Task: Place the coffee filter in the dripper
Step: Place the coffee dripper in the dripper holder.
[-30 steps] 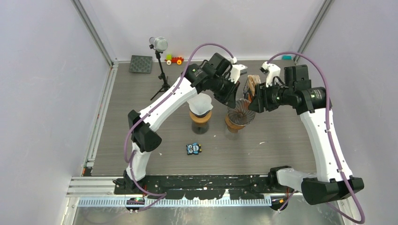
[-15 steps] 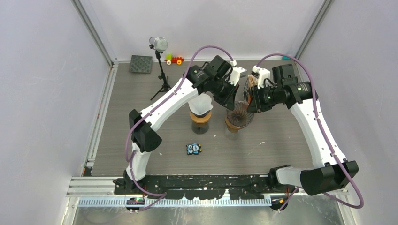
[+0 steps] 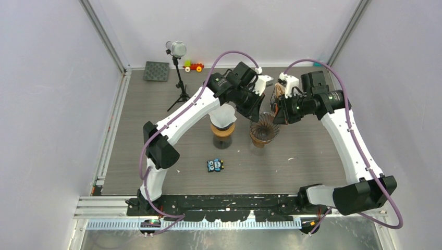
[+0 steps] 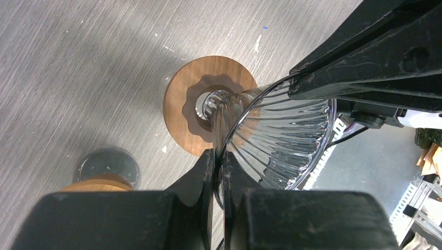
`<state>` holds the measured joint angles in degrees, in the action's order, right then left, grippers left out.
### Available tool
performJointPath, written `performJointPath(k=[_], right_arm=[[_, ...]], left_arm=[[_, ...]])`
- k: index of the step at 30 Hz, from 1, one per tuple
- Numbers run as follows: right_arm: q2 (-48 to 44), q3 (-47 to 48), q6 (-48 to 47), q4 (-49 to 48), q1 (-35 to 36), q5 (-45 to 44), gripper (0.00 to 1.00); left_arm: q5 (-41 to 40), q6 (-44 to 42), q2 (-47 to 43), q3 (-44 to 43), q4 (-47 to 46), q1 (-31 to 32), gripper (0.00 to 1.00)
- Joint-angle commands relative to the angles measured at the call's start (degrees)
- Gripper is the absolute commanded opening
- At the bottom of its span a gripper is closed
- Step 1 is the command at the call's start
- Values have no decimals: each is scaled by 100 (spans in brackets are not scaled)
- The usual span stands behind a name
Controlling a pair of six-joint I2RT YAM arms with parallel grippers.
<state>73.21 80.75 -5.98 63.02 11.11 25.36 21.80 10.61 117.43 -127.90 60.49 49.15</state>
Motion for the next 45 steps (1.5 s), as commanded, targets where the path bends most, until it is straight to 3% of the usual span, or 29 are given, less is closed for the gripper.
performJointPath(k=[1,27,31,45], right_arm=[[77,-78,-13,-207,31,1,1],[406,249,-105,152,14,-471,1],[460,365,-125,280,0,-488,1],[640,277,-84,240,-41,-599,2]], left_arm=[[124,37,-242,-52,-189,25,0],[381,36,-61,-34,-160,25,4],[426,67,-45,-35,-161,25,0],[495,208,32,116,-169,25,0]])
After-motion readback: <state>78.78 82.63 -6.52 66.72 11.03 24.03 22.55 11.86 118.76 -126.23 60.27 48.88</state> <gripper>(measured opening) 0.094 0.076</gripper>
